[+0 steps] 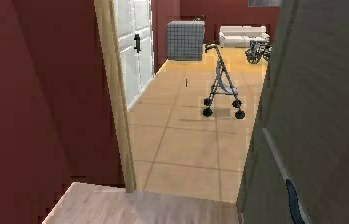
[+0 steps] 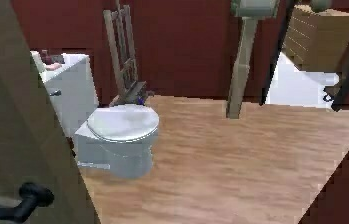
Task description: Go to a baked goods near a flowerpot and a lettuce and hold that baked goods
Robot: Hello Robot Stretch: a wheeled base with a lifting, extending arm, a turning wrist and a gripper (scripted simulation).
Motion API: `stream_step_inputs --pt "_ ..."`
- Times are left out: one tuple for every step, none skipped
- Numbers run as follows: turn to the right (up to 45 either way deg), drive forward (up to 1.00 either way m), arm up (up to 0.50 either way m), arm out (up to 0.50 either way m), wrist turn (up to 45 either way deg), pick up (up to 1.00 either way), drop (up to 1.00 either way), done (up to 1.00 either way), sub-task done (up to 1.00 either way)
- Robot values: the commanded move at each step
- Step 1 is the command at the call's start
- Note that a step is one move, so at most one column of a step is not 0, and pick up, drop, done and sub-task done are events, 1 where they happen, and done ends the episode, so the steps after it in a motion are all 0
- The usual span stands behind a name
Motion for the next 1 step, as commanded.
stream_step_inputs --pt "0.0 0.65 0.0 0.0 0.0 0.0 0.0 0.0 0.0"
